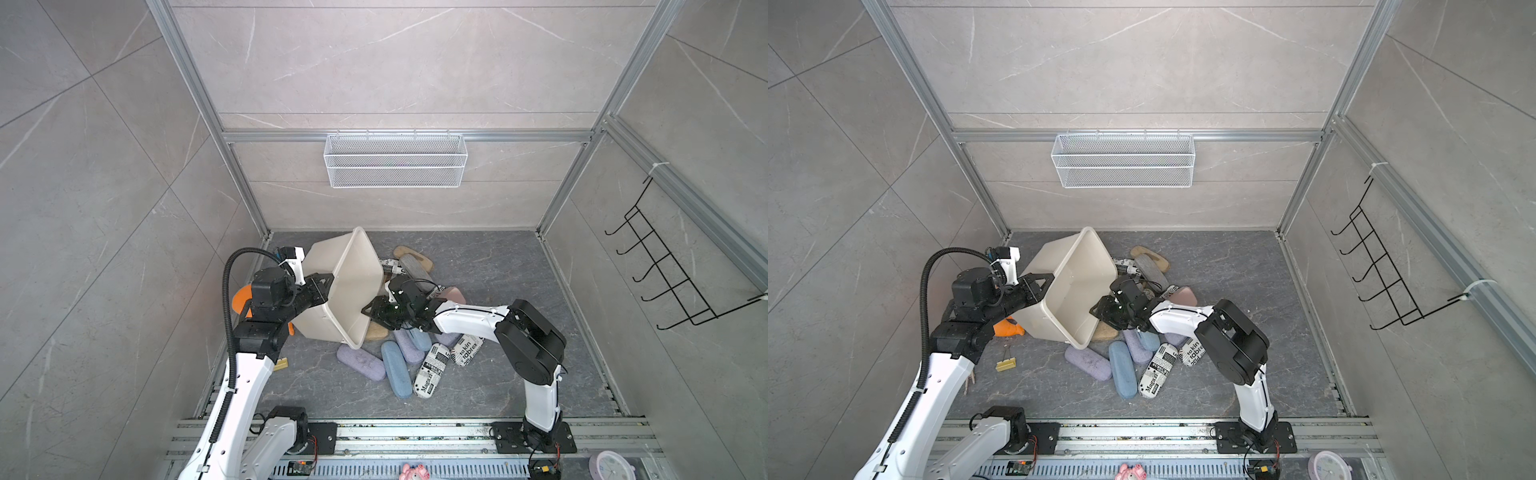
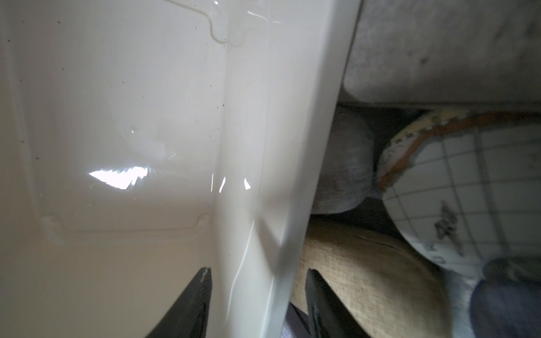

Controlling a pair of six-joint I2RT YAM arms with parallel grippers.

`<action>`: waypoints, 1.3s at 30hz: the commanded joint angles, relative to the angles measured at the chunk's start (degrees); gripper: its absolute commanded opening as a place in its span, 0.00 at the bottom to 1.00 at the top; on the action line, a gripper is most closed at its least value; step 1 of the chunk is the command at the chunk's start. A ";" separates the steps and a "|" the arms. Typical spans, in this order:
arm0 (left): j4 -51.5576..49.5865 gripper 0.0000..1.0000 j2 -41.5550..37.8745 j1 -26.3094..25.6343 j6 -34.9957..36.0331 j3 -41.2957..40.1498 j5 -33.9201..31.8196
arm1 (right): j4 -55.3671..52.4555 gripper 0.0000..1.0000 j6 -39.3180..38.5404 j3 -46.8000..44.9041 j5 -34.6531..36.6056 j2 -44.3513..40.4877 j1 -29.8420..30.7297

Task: Put the glasses cases into the storage boxes
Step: Place the storage box at the corner of the board.

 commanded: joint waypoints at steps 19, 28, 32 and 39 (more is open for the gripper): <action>-1.65 0.00 0.07 -0.35 0.47 -0.68 1.13 | 7.92 0.30 -1.11 -0.75 -2.69 2.00 0.65; -4.70 0.00 -0.27 -0.20 2.62 2.21 -2.67 | 2.58 0.20 -5.90 3.20 -2.90 -0.87 0.60; -8.48 0.00 -0.25 -0.21 4.20 3.87 -5.94 | -0.49 0.17 -9.02 4.30 -2.40 -2.32 0.66; -15.10 0.27 -0.91 -0.22 6.88 3.83 -11.72 | -10.43 0.15 -15.66 7.60 0.70 -3.37 0.66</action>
